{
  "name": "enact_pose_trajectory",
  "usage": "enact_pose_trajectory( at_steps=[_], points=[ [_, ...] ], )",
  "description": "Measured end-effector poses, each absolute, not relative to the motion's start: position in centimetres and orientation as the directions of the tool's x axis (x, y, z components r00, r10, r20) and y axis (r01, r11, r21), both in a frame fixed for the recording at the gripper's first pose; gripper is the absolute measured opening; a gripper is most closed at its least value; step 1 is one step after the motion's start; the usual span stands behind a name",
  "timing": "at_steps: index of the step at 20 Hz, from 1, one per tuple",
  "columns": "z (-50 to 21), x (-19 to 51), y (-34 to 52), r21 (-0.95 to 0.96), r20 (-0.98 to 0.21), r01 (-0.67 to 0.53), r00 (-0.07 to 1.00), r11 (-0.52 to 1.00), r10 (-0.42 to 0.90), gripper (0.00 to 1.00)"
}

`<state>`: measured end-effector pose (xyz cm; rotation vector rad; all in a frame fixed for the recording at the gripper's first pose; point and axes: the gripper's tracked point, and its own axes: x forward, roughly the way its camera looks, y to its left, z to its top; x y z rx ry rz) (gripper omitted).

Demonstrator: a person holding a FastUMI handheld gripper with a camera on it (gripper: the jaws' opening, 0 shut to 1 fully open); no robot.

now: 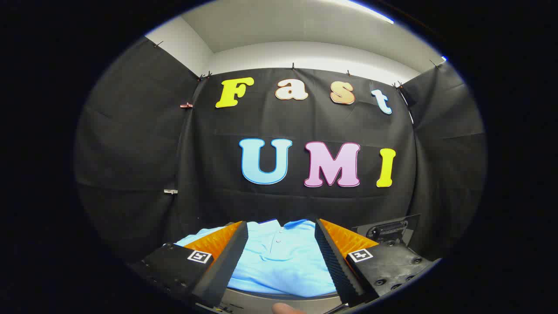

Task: Put the clothes into the washing machine and then close the washing machine lid.

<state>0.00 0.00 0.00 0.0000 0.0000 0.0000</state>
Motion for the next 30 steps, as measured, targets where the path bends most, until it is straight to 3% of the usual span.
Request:
enact_pose_trajectory(
  at_steps=[30],
  points=[
    [0.1, 1.6, 0.2, -0.018, 0.038, 0.014, 0.999, 1.000, -0.014, 0.97]
  ],
)
